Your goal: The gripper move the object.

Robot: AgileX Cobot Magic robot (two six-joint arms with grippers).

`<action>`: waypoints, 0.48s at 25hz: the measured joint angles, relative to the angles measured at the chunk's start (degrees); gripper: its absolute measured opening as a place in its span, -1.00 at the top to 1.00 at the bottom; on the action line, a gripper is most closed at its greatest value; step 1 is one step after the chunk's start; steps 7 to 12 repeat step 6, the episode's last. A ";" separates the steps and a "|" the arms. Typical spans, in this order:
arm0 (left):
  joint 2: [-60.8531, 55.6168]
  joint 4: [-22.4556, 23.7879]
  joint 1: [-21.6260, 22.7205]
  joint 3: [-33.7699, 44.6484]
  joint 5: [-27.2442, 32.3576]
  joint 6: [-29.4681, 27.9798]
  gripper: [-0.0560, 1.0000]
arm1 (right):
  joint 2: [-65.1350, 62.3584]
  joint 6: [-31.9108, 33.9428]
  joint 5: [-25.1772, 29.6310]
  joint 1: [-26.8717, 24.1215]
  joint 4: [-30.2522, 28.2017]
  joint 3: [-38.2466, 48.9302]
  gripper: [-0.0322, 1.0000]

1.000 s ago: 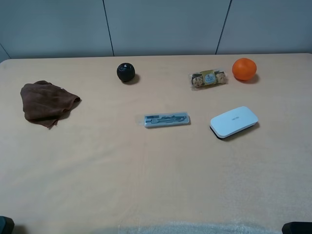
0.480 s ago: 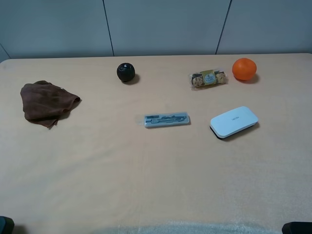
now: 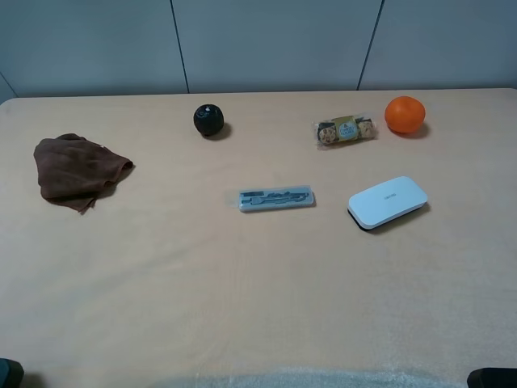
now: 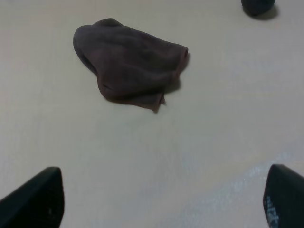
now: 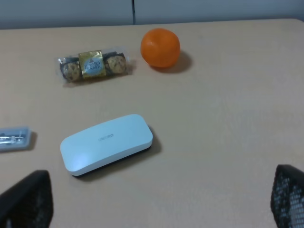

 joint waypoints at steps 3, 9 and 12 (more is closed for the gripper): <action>0.00 0.00 0.00 0.00 0.00 0.00 -0.71 | 0.00 0.00 0.00 0.00 0.00 0.00 -0.41; 0.00 0.00 0.00 0.00 0.00 0.00 -0.71 | 0.00 0.00 0.00 0.00 0.05 0.00 -0.41; 0.00 0.00 0.00 0.00 0.00 0.00 -0.71 | 0.00 0.00 0.00 0.00 0.05 0.00 -0.41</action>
